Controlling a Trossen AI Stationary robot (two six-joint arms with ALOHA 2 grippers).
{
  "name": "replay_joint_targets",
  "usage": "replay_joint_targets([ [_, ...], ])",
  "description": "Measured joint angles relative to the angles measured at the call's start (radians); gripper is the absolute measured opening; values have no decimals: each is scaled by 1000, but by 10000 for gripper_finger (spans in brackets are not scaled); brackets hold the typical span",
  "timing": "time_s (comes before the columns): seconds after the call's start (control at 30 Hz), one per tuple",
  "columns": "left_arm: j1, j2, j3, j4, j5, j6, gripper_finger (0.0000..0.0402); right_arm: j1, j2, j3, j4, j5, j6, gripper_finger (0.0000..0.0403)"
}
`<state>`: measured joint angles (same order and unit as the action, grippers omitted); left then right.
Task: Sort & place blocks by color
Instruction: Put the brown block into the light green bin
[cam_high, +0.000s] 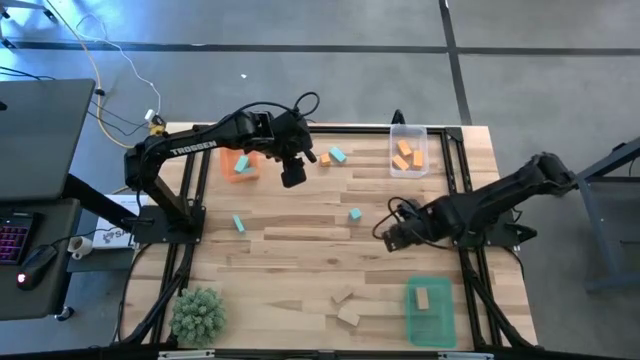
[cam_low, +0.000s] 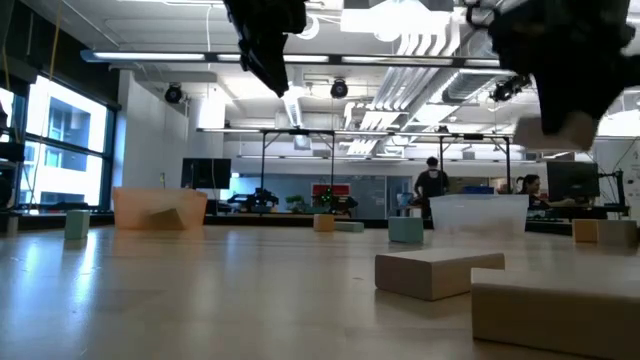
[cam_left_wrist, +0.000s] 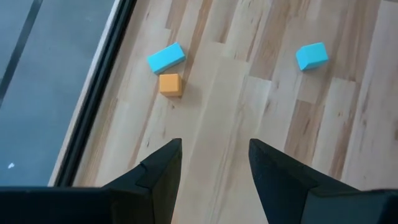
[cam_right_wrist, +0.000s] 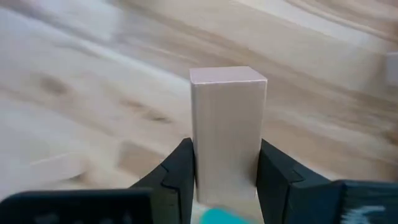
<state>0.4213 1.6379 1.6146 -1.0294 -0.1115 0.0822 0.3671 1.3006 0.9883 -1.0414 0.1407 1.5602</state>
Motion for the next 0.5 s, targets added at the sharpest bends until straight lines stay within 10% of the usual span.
replay_joint_targets([
  [0.5,0,0,0,1,22,26,172,326,15,83,144,8,404,102],
])
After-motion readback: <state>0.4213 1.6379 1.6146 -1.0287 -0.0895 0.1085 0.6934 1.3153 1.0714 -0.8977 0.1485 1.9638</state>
